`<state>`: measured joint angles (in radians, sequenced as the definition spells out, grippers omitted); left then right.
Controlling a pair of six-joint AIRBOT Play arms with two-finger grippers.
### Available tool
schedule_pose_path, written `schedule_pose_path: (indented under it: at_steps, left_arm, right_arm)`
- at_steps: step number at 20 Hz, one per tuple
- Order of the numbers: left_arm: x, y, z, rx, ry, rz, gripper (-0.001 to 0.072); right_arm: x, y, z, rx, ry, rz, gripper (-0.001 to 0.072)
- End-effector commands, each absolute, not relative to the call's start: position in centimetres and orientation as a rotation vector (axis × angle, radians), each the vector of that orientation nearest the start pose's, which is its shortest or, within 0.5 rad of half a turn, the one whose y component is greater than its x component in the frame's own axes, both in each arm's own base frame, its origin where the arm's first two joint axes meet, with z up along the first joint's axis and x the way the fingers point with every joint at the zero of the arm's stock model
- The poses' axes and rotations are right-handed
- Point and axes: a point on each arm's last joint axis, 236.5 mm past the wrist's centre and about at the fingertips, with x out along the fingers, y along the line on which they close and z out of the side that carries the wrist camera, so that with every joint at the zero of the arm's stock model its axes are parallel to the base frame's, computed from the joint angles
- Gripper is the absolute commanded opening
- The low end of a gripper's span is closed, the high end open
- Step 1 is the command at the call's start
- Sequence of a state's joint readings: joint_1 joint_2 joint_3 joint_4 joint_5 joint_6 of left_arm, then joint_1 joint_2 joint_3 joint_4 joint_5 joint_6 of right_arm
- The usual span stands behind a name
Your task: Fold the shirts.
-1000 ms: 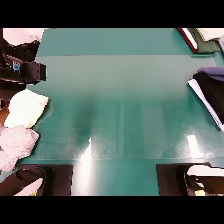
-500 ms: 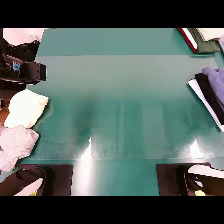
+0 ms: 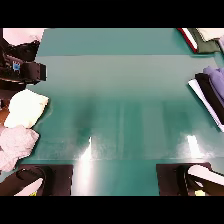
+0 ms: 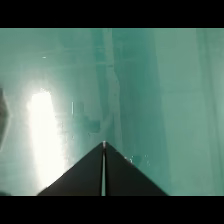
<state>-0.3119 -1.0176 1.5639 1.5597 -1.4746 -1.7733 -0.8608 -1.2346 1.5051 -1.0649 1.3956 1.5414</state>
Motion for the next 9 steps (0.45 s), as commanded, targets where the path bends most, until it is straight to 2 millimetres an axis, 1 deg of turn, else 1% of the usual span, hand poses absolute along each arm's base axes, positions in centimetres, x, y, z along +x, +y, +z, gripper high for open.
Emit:
schedule_pose_path:
  at_steps: [1,3,5,7,9]
  left_arm:
    - [32.8,-10.8,22.8,-0.048,0.947,-0.203,0.0030]
    - [32.8,-10.8,22.8,-0.048,0.947,-0.203,0.0030]
    - [32.8,-10.8,22.8,-0.048,0.947,-0.203,0.0030]
    - [32.8,-10.8,22.8,-0.048,0.947,-0.203,0.0030]
    - [32.8,-10.8,22.8,-0.048,0.947,-0.203,0.0030]
  right_arm:
    - [37.4,-13.2,20.8,0.677,0.785,-0.119,0.0023]
    - [38.2,-7.6,22.7,0.598,0.774,0.003,0.0023]
    - [38.2,-2.7,24.2,0.530,0.767,0.113,0.0023]
    - [38.0,1.0,25.5,0.477,0.744,0.195,0.0022]
    - [37.7,3.5,26.4,0.447,0.727,0.255,0.0022]
